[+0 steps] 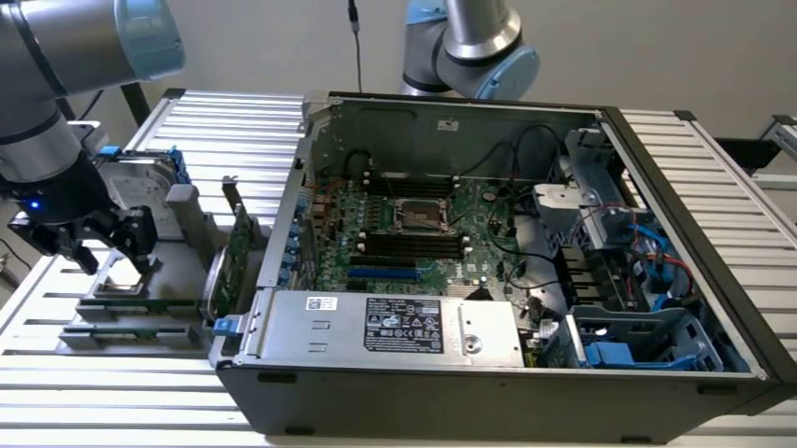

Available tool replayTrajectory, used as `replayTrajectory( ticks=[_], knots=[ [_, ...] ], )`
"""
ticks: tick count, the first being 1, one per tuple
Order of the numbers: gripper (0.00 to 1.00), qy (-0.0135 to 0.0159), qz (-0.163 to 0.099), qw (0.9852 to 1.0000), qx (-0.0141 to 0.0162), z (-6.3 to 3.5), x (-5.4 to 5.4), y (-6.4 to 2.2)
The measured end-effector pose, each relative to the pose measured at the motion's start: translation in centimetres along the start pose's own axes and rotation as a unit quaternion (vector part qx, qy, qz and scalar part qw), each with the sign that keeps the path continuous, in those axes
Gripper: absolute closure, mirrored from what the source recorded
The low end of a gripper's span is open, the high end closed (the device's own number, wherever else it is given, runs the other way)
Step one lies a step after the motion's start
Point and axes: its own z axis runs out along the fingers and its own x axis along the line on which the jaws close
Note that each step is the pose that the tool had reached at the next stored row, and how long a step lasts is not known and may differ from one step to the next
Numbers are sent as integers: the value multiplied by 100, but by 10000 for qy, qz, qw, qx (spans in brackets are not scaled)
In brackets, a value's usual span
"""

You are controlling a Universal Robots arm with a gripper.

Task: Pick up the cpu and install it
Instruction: 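Pick up the cpu and move it towards the insertion slot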

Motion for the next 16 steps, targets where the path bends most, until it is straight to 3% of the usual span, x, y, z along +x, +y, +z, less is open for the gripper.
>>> replayTrajectory(
  ticks=[1, 16],
  knots=[
    [33, 0, 8, 10000, -2, 1, 0, 0],
    [33, -4, 168, 9998, -44, 84, 0, 2]
  ],
)
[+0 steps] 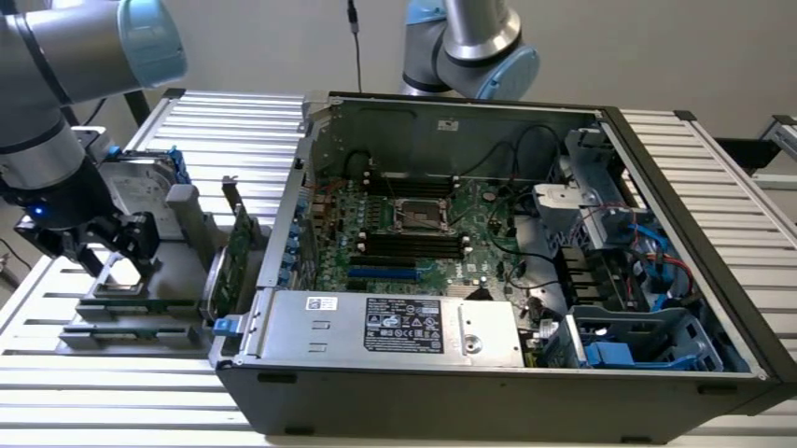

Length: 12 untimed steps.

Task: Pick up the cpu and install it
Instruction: 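Pick up the cpu and move it towards the insertion slot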

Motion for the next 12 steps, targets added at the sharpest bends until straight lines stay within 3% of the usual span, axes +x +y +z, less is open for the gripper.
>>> replayTrajectory(
  ticks=[12],
  knots=[
    [33, 0, 13, 10000, -33, 33, 7, 6]
  ],
)
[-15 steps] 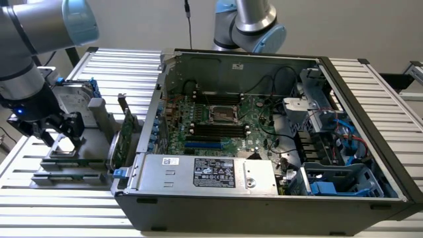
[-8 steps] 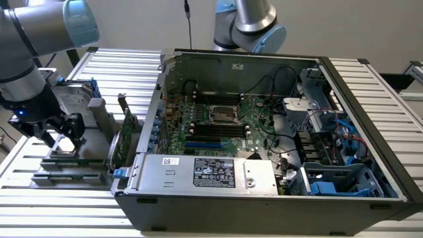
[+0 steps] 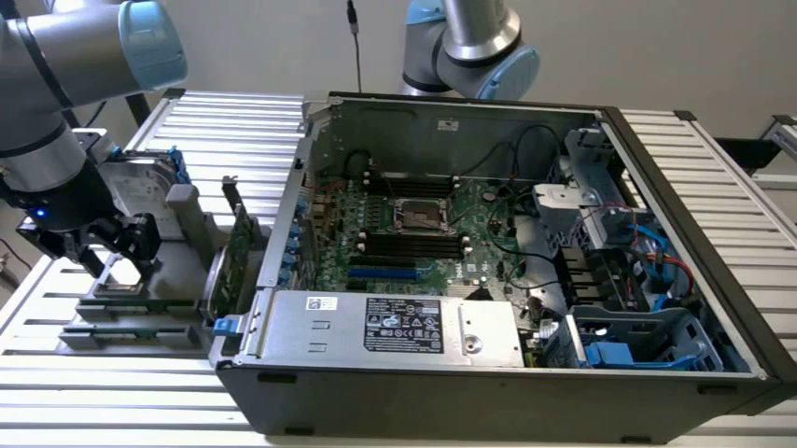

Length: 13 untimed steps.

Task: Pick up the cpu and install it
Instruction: 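Pick up the cpu and move it towards the insertion slot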

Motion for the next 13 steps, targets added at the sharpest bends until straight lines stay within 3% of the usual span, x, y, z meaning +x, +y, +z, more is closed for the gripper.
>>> replayTrajectory(
  ticks=[13],
  knots=[
    [33, -22, 32, 10000, -3, 13, 0, 1]
  ],
)
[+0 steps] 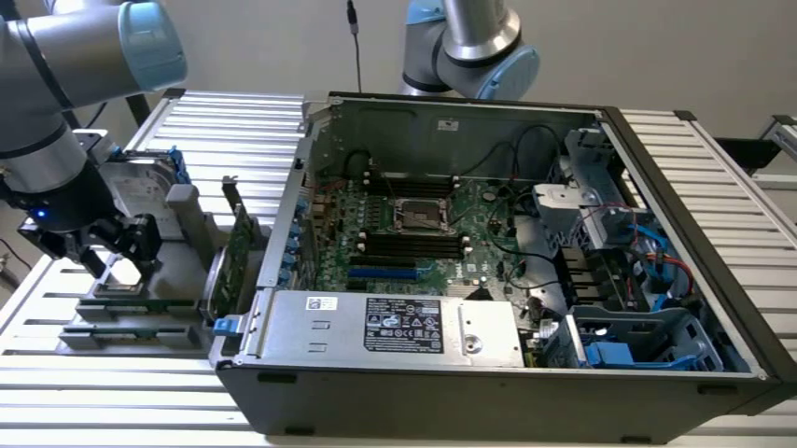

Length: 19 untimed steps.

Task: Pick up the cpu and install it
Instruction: 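Pick up the cpu and move it towards the insertion slot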

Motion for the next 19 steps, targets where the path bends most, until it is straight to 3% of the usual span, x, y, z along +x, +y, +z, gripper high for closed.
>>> replayTrajectory(
  ticks=[9, 19],
  knots=[
    [33, -39, 3, 10000, 1, 8, 0, 1],
    [33, -47, 3, 10000, 1, 19, 8, 13]
  ],
)
